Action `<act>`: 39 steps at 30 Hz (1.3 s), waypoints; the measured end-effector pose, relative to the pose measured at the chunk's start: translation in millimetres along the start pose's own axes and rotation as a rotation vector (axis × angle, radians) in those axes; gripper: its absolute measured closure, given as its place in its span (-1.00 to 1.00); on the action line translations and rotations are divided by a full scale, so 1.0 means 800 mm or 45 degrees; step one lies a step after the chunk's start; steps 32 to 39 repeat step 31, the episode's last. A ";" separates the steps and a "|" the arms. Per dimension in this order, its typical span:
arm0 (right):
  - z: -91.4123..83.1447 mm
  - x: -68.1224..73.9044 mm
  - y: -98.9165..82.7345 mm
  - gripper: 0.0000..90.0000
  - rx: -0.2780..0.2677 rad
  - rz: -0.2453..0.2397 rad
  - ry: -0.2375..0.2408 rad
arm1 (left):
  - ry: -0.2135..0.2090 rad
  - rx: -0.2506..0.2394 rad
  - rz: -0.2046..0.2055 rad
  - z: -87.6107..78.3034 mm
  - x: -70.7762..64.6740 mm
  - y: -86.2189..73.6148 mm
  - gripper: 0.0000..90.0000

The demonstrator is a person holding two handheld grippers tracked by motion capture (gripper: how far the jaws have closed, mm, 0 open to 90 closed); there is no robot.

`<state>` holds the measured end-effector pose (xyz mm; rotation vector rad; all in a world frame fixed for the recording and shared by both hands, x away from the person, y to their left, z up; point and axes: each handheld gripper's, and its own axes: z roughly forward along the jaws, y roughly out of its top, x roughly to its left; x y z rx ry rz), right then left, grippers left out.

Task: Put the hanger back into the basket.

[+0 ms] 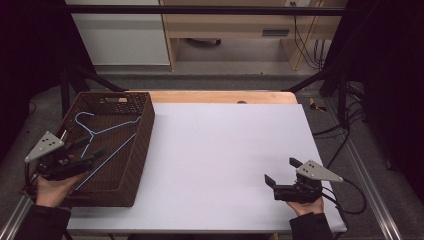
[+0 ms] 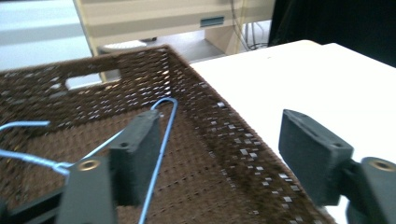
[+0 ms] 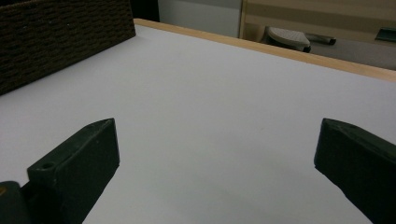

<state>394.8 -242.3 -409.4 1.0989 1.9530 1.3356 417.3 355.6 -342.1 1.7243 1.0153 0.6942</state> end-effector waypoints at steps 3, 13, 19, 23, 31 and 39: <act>0.000 0.000 0.000 -0.99 -0.003 0.001 0.001 | -0.054 -0.010 -0.009 0.000 -0.017 0.001 -0.53; -0.003 0.000 0.001 -0.99 -0.029 0.001 0.001 | -0.172 0.002 0.022 0.013 -0.070 -0.015 -0.73; -0.003 -0.001 0.000 -0.99 -0.032 -0.006 0.003 | -0.228 0.015 0.051 0.022 -0.094 -0.025 -0.75; -0.004 -0.001 0.000 -0.99 -0.038 -0.004 0.008 | -0.242 0.019 0.082 0.026 -0.106 -0.030 -0.76; -0.005 -0.001 0.001 -0.99 -0.040 0.000 0.015 | -0.259 0.066 0.076 0.040 -0.111 -0.044 -0.76; -0.005 -0.001 0.001 -0.99 -0.040 0.000 0.015 | -0.259 0.066 0.076 0.040 -0.111 -0.044 -0.76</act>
